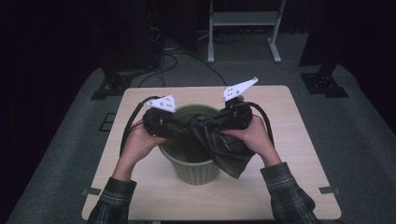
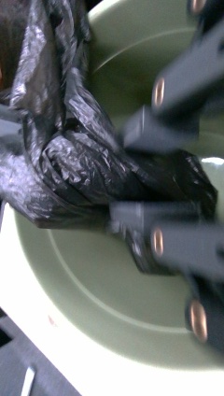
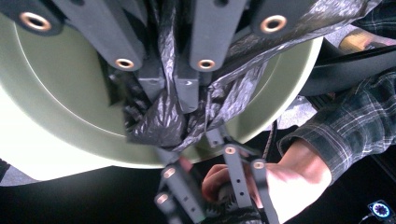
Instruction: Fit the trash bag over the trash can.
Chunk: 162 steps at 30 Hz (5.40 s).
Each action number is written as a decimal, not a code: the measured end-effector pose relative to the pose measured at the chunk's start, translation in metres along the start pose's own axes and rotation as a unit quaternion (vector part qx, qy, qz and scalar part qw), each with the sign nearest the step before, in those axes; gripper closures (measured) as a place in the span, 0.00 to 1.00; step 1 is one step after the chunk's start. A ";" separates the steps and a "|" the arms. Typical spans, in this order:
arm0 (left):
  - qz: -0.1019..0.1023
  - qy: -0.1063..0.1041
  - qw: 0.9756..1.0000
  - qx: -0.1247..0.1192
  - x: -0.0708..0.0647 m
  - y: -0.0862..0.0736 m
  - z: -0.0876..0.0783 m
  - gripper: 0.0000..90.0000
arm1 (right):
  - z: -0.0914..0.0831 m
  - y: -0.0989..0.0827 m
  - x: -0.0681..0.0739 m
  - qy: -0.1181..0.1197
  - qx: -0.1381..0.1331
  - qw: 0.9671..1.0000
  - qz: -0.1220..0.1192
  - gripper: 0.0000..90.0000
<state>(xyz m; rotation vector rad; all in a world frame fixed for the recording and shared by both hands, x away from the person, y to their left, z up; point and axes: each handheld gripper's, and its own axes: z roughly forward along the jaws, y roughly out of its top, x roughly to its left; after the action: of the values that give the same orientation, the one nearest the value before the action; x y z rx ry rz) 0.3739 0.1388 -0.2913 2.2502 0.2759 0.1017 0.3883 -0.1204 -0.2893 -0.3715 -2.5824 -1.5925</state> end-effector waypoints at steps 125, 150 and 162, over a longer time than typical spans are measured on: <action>-0.062 0.095 0.992 -0.050 -0.007 0.020 -0.005 1.00 | -0.086 -0.075 0.053 -0.092 -0.073 0.993 0.012 0.61; -0.064 0.079 0.994 -0.050 -0.008 0.023 -0.001 1.00 | -0.067 -0.071 0.067 -0.084 -0.053 0.995 -0.013 0.98; -0.080 0.087 0.990 -0.073 -0.009 0.002 -0.035 1.00 | -0.089 -0.084 0.054 -0.128 -0.057 0.990 0.006 1.00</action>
<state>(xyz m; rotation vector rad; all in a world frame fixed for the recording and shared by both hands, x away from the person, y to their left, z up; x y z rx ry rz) 0.3601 0.1620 -0.2675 2.0689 0.5249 0.2249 0.3105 -0.2272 -0.3110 -0.6400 -2.6678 -1.8012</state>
